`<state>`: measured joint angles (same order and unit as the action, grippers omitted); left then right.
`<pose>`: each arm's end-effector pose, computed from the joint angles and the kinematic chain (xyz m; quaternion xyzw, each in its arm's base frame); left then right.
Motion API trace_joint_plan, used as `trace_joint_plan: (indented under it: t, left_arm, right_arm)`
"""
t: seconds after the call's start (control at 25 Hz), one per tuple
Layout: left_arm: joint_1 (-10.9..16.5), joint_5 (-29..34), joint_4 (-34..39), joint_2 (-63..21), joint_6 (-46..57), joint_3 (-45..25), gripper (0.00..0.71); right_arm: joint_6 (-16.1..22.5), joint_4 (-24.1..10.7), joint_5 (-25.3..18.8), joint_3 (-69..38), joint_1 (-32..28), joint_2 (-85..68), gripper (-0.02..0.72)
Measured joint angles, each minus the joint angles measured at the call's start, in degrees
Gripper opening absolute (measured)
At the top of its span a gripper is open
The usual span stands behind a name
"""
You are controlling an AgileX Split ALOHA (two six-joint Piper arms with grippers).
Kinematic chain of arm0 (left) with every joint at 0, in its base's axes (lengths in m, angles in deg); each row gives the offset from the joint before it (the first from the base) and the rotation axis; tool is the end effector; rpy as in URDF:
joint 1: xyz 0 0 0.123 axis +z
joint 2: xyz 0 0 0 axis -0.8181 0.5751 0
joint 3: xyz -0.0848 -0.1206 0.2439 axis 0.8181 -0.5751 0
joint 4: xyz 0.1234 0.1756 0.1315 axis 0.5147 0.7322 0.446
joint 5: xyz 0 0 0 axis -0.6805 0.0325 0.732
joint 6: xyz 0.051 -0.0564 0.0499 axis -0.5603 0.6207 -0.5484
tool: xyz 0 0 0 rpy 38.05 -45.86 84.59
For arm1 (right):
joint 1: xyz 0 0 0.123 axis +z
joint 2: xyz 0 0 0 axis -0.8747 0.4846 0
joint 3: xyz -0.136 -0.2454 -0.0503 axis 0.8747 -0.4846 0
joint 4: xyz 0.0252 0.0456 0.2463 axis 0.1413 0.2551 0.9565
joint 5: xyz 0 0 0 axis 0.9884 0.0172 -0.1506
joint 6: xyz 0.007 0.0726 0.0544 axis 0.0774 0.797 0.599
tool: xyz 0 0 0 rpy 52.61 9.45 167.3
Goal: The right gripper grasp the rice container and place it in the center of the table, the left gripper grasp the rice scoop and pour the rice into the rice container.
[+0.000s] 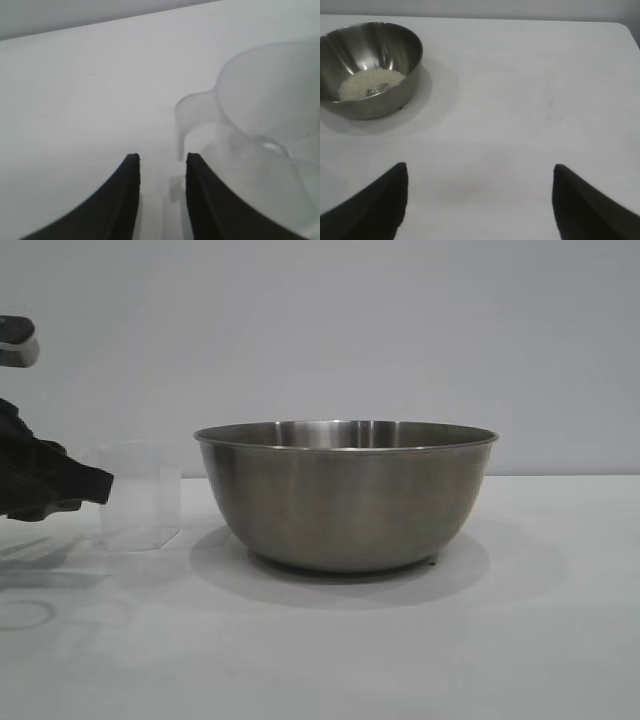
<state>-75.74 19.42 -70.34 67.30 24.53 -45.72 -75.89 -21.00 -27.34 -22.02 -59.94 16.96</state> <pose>0.2765 -0.0815 0.0721 0.0748 0.8186 -0.0053 0.5694 -0.0110 0.0144 0.2690 -0.0802 0.8648 0.0556 0.4926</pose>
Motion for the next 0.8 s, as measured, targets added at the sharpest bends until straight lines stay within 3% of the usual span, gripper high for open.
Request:
trace_joint_plan:
  t: [0.24, 0.28, 0.4, 0.44, 0.76, 0.8]
  left_arm:
    - [0.0, 0.0, 0.4, -5.26, 0.0, -6.0, 0.185]
    - [0.0, 0.0, 1.14, -6.35, 0.0, -6.95, 0.238]
    - [0.0, 0.0, 4.56, -9.79, 0.0, -8.86, 0.241]
    - [0.0, 0.0, 5.75, -11.1, 0.0, -9.31, 0.284]
    - [0.0, 0.0, 11.56, -20.31, 0.18, -10.94, 0.269]
    - [0.0, 0.0, 12.29, -21.36, 1.01, -11.2, 0.331]
  right_arm:
    - [0.0, 0.0, 0.0, 0.0, 0.0, 0.0, 0.558]
    - [0.0, 0.0, 0.0, 0.0, 0.0, 0.0, 0.558]
    - [0.0, 0.0, 0.0, 0.0, 0.0, 0.0, 0.558]
    - [0.0, 0.0, 0.0, 0.0, 0.0, 0.0, 0.558]
    - [0.0, 0.0, 0.0, 0.0, 0.0, 0.0, 0.558]
    - [0.0, 0.0, 0.0, 0.0, 0.0, 0.0, 0.558]
